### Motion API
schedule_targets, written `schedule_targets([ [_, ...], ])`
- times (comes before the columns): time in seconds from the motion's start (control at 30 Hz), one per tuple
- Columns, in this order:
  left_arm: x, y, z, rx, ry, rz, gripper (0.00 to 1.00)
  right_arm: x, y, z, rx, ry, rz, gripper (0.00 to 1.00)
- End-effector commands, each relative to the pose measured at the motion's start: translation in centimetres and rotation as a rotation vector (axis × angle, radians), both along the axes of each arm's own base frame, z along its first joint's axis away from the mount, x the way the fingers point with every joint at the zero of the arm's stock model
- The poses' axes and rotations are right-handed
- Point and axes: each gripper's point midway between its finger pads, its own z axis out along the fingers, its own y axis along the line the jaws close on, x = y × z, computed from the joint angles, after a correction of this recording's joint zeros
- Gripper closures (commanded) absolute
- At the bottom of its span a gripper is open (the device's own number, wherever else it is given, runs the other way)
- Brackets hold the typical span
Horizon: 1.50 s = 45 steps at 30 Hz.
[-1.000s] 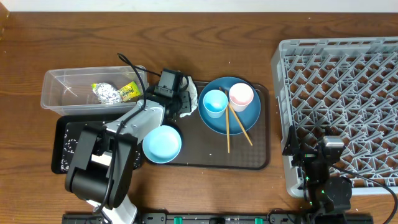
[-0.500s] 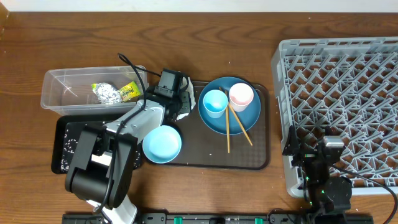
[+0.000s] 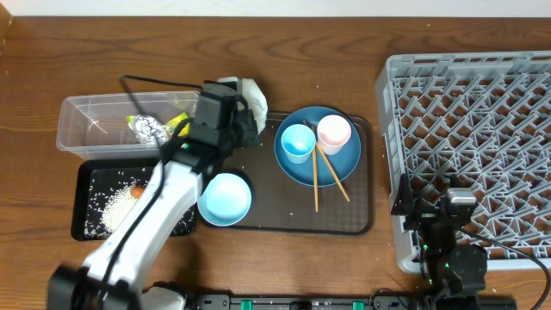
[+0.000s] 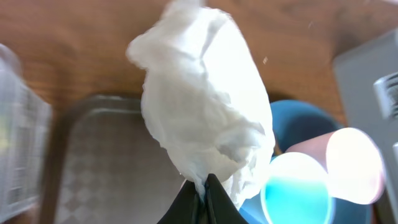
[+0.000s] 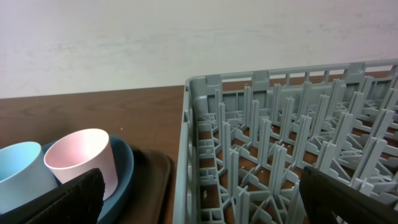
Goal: Sort waste into correct bins and load items into the dishwasher rack
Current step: 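Lift the white tissue and carry it left over the clear bin, then open the left gripper to drop the tissue into the bin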
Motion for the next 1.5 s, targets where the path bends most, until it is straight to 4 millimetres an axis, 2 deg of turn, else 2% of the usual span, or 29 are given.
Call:
schedule_targets([
  [0.0,-0.2,2.5,2.1,0.047,-0.058,0.079,0.94,0.0,0.0,-0.1,-0.004,0.004,0.003,0.01],
  [0.13,-0.6,6.7,3.5,0.077,-0.073,0.25,0.94,0.0,0.0,-0.1,-0.004,0.004,0.003,0.01],
  [0.27,-1.2,10.8,2.6,0.021,-0.007,0.468,0.94,0.0,0.0,-0.1,-0.004,0.004,0.003,0.01],
  [0.47,-1.1,15.3,0.2,-0.036,0.079,0.68,0.94,0.0,0.0,-0.1,-0.004,0.004,0.003,0.01],
  [0.67,-0.8,19.5,-4.0,-0.021,0.183,0.813,0.94,0.0,0.0,-0.1,-0.004,0.004,0.003,0.01],
  [0.83,-0.2,21.7,-7.0,-0.015,0.235,0.87,0.93,0.0,0.0,-0.1,-0.004,0.004,0.003,0.01],
  [0.93,0.5,22.1,-6.8,-0.042,0.208,0.875,0.83,0.0,0.0,-0.1,-0.004,0.004,0.003,0.01],
  [0.97,0.8,22.1,-6.5,-0.054,0.195,0.87,0.68,0.0,0.0,-0.1,-0.004,0.004,0.003,0.01],
  [1.0,1.1,21.9,-6.1,-0.072,0.177,0.859,0.6,0.0,0.0,-0.1,-0.004,0.004,0.003,0.01],
  [1.1,2.0,20.7,-4.3,-0.126,0.131,0.781,0.52,0.0,0.0,-0.1,-0.004,0.004,0.003,0.01],
  [1.17,2.2,20.1,-2.8,-0.157,0.094,0.753,0.44,0.0,0.0,-0.1,-0.004,0.004,0.003,0.01],
  [1.23,2.1,19.9,-1.1,-0.174,0.053,0.737,0.39,0.0,0.0,-0.1,-0.004,0.004,0.003,0.01],
  [1.3,1.8,19.3,0.8,-0.203,0.016,0.706,0.39,0.0,0.0,-0.1,-0.004,0.004,0.003,0.01],
  [1.4,1.1,16.9,4.2,-0.265,-0.046,0.579,0.38,0.0,0.0,-0.1,-0.004,0.004,0.003,0.01],
  [1.47,0.2,14.5,6.3,-0.317,-0.069,0.46,0.38,0.0,0.0,-0.1,-0.004,0.004,0.003,0.01],
])
